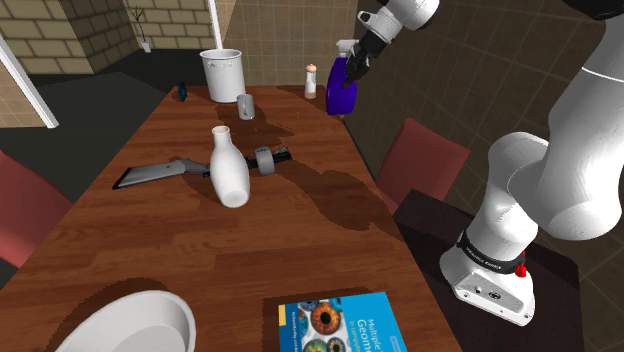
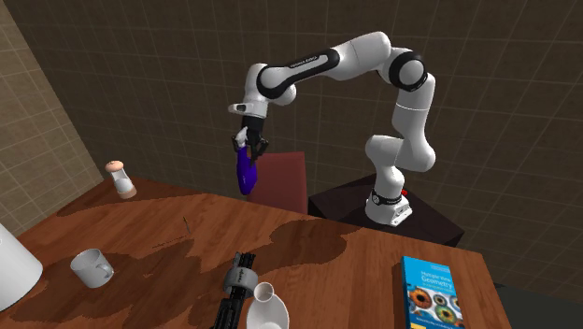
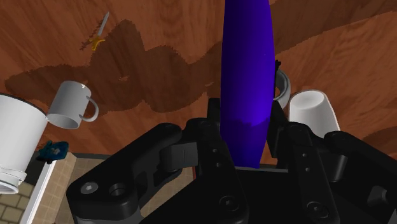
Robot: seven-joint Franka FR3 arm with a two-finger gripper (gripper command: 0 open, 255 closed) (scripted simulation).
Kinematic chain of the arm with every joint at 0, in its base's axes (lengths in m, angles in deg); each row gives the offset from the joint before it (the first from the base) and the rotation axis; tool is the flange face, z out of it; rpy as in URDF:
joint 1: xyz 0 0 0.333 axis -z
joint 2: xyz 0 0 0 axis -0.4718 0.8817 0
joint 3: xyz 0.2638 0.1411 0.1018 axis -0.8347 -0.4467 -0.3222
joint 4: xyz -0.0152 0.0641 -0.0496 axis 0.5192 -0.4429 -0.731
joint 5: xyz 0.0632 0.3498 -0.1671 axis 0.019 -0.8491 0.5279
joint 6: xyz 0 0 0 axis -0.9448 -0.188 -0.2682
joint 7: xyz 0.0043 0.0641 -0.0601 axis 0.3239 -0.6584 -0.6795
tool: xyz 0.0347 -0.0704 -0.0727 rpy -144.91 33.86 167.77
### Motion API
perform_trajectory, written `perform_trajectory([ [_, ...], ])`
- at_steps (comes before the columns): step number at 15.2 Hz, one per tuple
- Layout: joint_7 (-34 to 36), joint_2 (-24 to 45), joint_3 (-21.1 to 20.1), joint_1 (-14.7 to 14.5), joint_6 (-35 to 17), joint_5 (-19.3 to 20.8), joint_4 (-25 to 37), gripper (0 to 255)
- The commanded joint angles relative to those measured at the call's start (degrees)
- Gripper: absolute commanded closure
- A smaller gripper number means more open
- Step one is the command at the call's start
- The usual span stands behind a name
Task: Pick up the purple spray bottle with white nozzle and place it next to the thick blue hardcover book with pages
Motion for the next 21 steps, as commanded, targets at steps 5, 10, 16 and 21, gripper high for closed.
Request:
perform_trajectory([
  [5,3.6,-2.2,-0.7,0.2,3.0,3.1,3.2,255],
  [10,6.1,-3.1,-1.2,0.3,5.8,4.8,6.2,255],
  [16,8.4,-3.5,-1.4,0.4,9.5,5.8,10.3,255],
  [21,10.0,-3.1,-1.2,0.4,12.9,6.0,14.2,255],
])
